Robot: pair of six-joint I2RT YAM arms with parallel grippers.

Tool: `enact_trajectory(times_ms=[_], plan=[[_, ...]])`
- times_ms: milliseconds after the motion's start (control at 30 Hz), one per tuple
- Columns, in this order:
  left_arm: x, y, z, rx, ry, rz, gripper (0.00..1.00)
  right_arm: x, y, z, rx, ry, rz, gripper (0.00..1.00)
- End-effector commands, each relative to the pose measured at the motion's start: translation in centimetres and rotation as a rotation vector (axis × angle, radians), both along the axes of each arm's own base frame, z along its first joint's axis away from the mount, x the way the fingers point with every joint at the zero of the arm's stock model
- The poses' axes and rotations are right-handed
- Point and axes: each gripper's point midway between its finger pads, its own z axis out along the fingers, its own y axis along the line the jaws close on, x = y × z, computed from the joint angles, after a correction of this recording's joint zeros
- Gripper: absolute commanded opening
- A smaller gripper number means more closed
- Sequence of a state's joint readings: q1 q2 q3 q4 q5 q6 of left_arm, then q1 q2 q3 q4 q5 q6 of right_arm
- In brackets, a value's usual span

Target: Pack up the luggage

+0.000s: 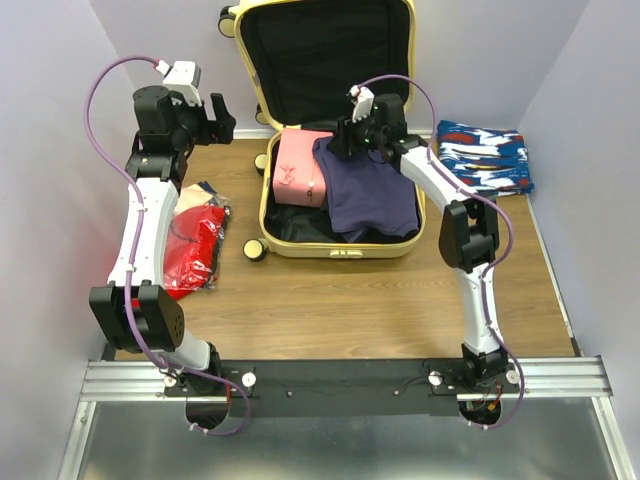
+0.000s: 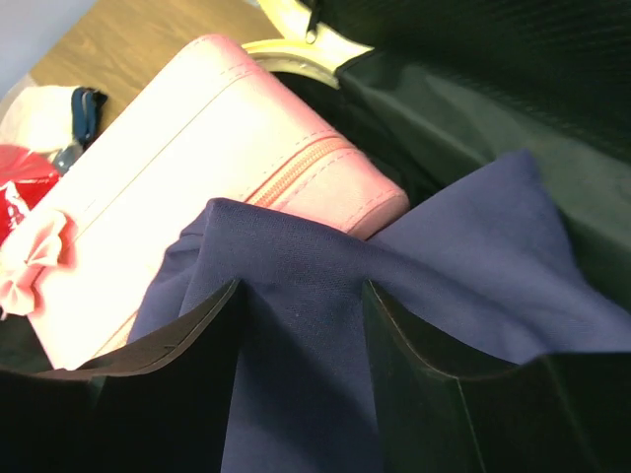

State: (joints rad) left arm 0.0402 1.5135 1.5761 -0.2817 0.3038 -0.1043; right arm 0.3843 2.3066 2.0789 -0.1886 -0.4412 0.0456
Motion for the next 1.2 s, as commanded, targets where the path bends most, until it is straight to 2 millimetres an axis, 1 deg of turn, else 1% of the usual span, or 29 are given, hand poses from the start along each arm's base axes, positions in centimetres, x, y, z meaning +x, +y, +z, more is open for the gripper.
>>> enact_trajectory(times_ms=[0,67,100,167,200,233,267,333,367,400,433,467,567,600,633,667,700,767,833,867,900,933,967,1000,1033,1067,1100,1133,1167], plan=[[-0.2,1.2,-0.9,0.022,0.029,0.028,0.96,-0.1,-3.2,-9.9,-0.16,0.161,-0.102,0.57],[-0.2,1.4,-1.3,0.024,0.038,0.032,0.96,-0.7,-3.7,-11.5,-0.194,0.176,-0.093,0.57],[-0.1,1.5,-1.5,0.023,0.042,0.034,0.96,-1.4,-4.1,-12.7,-0.204,0.21,-0.099,0.57],[-0.1,1.6,-1.5,0.023,0.045,0.037,0.96,-1.9,-4.8,-13.4,-0.217,0.226,-0.115,0.57],[0.0,1.7,-1.6,0.024,0.048,0.038,0.96,-2.4,-5.3,-13.9,-0.22,0.243,-0.121,0.57],[0.1,1.8,-1.5,0.026,0.049,0.041,0.96,-2.4,-5.6,-13.7,-0.2,0.257,-0.146,0.57],[0.1,1.9,-1.4,0.028,0.047,0.042,0.96,-2.3,-6.8,-13.7,-0.184,0.273,-0.173,0.57],[0.2,2.1,-1.4,0.032,0.048,0.045,0.96,-2.7,-7.9,-13.4,-0.139,0.299,-0.198,0.56],[0.2,2.2,-1.6,0.03,0.053,0.047,0.96,-2.4,-9.2,-13.3,-0.127,0.306,-0.221,0.56],[0.4,2.2,-1.7,0.03,0.054,0.046,0.96,-2.6,-9.6,-13.2,-0.115,0.311,-0.226,0.57],[0.4,2.1,-1.8,0.029,0.057,0.043,0.96,-3.2,-9.8,-13.0,-0.083,0.32,-0.211,0.57],[0.4,2.1,-1.8,0.027,0.057,0.038,0.96,-3.2,-10.2,-13.0,-0.074,0.319,-0.211,0.57],[0.8,1.9,-2.3,0.019,0.066,0.029,0.96,-3.6,-10.0,-14.0,-0.091,0.323,-0.177,0.58],[1.1,1.9,-2.7,0.016,0.076,0.031,0.96,-3.5,-9.8,-14.2,-0.097,0.319,-0.174,0.59],[1.3,2.0,-2.6,0.017,0.076,0.032,0.96,-3.4,-9.6,-14.5,-0.11,0.311,-0.17,0.59],[1.4,2.0,-2.6,0.016,0.079,0.031,0.96,-3.3,-9.1,-15.0,-0.123,0.309,-0.165,0.6],[1.7,2.0,-3.1,0.012,0.092,0.03,0.96,-2.8,-8.6,-14.7,-0.126,0.292,-0.162,0.61],[1.9,1.9,-2.9,0.011,0.092,0.027,0.96,-2.4,-7.5,-14.9,-0.147,0.271,-0.162,0.64],[2.2,2.0,-3.0,0.009,0.096,0.031,0.96,-1.9,-6.5,-15.7,-0.182,0.248,-0.157,0.66],[2.2,2.0,-3.2,0.011,0.101,0.033,0.96,-1.8,-6.1,-16.4,-0.235,0.229,-0.184,0.7],[2.3,2.1,-3.3,0.01,0.106,0.035,0.96,-1.9,-6.0,-17.5,-0.266,0.233,-0.196,0.71],[2.3,2.1,-3.3,0.01,0.106,0.037,0.96,-2.0,-6.2,-18.0,-0.319,0.213,-0.191,0.72],[2.3,2.2,-3.2,0.014,0.106,0.04,0.96,-2.3,-6.4,-18.9,-0.366,0.213,-0.212,0.75],[2.2,2.2,-3.1,0.019,0.103,0.042,0.96,-2.6,-6.6,-19.3,-0.387,0.217,-0.215,0.77],[2.1,2.2,-3.2,0.022,0.109,0.041,0.96,-3.4,-7.2,-20.1,-0.419,0.234,-0.211,0.81],[2.0,2.2,-3.2,0.036,0.109,0.034,0.96,-3.8,-7.4,-20.0,-0.424,0.239,-0.21,0.84],[1.9,2.3,-3.1,0.041,0.11,0.034,0.96,-4.2,-7.5,-19.4,-0.424,0.236,-0.202,0.85],[1.7,2.2,-3.3,0.044,0.119,0.03,0.96,-4.2,-7.6,-17.3,-0.42,0.199,-0.193,0.87],[1.6,2.1,-3.4,0.046,0.122,0.016,0.96,-4.7,-7.2,-16.1,-0.4,0.188,-0.164,0.94]])
